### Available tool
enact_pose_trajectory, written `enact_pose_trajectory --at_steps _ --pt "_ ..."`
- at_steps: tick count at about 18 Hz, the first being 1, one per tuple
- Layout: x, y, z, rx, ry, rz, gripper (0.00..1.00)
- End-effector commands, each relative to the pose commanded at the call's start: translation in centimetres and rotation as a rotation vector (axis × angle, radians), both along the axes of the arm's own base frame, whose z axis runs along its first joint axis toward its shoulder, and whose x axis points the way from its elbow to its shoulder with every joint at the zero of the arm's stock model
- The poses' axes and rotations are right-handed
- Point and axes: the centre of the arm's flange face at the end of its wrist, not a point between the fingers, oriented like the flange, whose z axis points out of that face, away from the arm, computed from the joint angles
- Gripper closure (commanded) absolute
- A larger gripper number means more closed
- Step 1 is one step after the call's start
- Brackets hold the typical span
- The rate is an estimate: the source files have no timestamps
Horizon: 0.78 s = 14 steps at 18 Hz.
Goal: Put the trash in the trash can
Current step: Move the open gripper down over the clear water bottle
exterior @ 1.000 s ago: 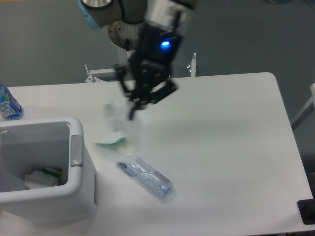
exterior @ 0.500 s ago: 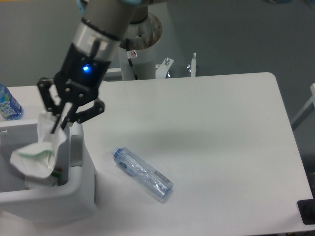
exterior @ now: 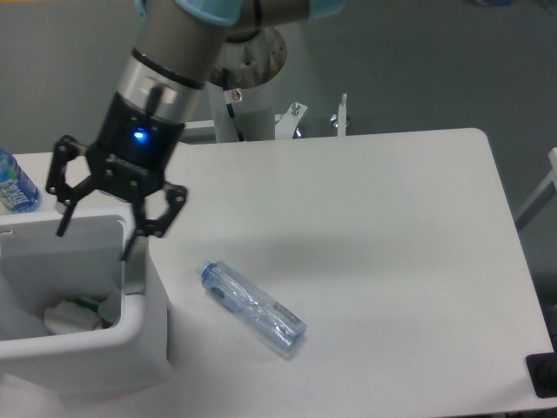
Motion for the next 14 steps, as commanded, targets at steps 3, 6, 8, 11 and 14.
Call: enact_pose_trajectory --at_steps 3,6,8,11,14 --pt "-2.6 -0.6 -2.0 -0.117 0.083 0.118 0.00" --pt "-4.7 -1.1 -3.9 -0.247 0.144 0.274 0.00" --pt "-6.7 -2.0 -5.2 -0.287 0.118 0.356 0.00" --pt "-9.1 -1.7 -9.5 -0.347 0.063 0.383 0.00" --pt "-10.6 -0.7 -14.5 -0.418 0.034 0.381 0.00"
